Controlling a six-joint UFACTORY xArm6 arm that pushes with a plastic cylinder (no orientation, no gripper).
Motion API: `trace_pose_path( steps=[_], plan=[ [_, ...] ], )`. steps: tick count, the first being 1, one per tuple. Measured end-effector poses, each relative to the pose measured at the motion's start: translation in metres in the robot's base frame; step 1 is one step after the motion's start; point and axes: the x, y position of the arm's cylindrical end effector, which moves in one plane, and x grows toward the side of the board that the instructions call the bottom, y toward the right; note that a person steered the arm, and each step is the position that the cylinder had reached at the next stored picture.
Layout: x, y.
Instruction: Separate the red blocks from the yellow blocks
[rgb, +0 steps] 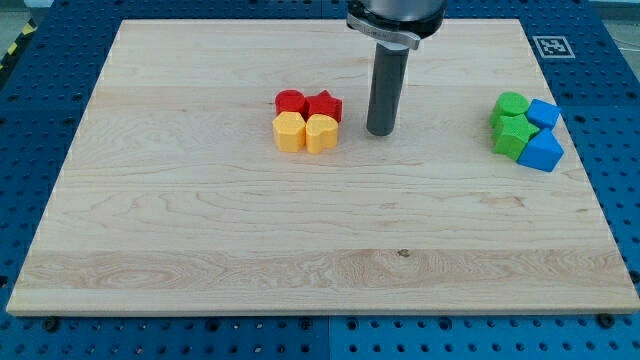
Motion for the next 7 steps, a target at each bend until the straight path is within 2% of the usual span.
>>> trace_pose_path(
  steps=[4,6,7],
  plan=[
    [-0.038,-0.037],
    [-0.043,-0.066],
    [-0.033,-0.033]
  ],
)
